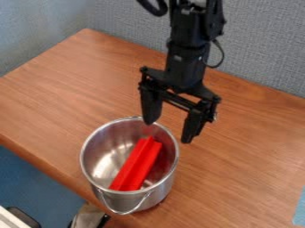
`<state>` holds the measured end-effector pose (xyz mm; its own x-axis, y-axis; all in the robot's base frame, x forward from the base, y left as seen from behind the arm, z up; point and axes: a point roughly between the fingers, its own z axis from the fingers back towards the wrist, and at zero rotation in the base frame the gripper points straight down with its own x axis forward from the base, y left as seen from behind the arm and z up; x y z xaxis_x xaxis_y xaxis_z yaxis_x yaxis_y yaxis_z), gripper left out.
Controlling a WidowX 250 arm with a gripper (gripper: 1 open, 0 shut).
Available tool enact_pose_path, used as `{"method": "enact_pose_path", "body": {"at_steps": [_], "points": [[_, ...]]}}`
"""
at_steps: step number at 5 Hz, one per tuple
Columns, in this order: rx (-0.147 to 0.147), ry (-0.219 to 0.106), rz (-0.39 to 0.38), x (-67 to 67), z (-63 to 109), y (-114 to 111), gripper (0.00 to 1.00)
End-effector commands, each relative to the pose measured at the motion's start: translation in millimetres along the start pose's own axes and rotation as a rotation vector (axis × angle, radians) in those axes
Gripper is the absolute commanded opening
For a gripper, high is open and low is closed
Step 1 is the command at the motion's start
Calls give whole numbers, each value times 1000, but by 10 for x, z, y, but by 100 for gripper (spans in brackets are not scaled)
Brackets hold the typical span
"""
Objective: Move the red object from the metal pot to the table
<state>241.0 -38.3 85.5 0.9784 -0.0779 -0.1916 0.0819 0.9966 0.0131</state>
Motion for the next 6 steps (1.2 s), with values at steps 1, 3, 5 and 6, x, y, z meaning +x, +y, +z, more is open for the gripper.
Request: {"method": "enact_pose_path", "body": {"at_steps": [1, 3, 5, 6], "points": [[12, -9, -28, -22, -41, 16, 100], [38, -1, -62, -154, -311, 155, 100], [92, -33, -112, -470, -376, 326, 100], [134, -18, -146, -541, -379, 298, 0]]}}
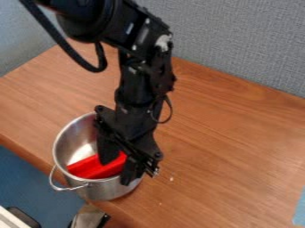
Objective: Move the red object from the metal pot to the table
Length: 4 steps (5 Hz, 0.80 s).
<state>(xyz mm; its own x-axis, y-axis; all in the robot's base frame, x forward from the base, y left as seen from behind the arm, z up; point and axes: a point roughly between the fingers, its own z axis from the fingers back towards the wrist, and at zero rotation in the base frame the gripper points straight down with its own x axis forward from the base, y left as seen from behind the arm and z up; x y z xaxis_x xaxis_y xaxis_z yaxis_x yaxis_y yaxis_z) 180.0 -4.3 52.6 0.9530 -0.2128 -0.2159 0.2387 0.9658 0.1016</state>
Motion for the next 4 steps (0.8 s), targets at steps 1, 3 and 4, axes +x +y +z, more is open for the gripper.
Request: {"method": "enact_pose_path", "body": {"at_steps": [1, 3, 4], "points": [[41, -31, 36, -3, 113, -7, 0], [87, -79, 101, 53, 394, -109, 0], [85, -120, 87, 110, 253, -29, 0]]}}
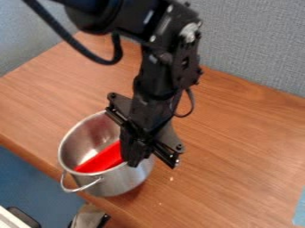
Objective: Move the red object from the metal pot to the table
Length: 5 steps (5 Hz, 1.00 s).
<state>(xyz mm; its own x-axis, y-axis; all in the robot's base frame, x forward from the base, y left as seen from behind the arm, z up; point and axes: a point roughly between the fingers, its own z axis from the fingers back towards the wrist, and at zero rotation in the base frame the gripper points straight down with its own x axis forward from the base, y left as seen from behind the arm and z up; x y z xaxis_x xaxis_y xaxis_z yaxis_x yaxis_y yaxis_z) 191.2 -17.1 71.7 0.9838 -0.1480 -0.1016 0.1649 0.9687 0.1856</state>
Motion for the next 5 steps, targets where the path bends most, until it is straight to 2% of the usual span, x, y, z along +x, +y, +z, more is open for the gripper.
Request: {"method": "enact_pose_path", "body": {"at_steps": [1, 2, 3, 4, 5], "points": [[10, -42, -15, 39, -180, 112, 0], [29, -55, 27, 215, -142, -46, 0], [48, -48, 53, 392, -231, -257, 0], [62, -25, 81, 555, -327, -344, 0], [66, 6, 120, 662, -450, -388, 0]]}}
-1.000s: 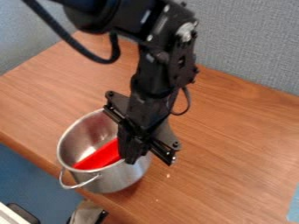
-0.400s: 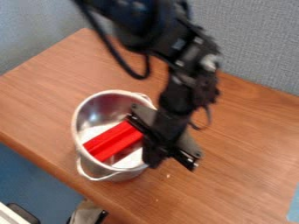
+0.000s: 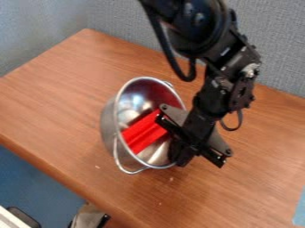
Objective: Move the red object from the metal pot to the table
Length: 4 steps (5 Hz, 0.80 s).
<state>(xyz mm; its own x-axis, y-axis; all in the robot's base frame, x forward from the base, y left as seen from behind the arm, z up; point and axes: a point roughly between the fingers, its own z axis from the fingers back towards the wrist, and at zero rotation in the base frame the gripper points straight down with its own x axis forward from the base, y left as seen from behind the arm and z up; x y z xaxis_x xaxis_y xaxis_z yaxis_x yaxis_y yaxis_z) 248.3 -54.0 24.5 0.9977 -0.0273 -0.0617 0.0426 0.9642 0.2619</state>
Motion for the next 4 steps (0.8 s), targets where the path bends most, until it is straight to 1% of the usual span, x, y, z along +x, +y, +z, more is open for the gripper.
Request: {"method": "enact_pose_path", "body": {"at_steps": [1, 3, 4], "points": [[26, 32, -7, -43, -146, 52, 0], [72, 57, -1, -95, -172, 253, 0], [17, 107, 39, -260, -122, 235, 0]]}}
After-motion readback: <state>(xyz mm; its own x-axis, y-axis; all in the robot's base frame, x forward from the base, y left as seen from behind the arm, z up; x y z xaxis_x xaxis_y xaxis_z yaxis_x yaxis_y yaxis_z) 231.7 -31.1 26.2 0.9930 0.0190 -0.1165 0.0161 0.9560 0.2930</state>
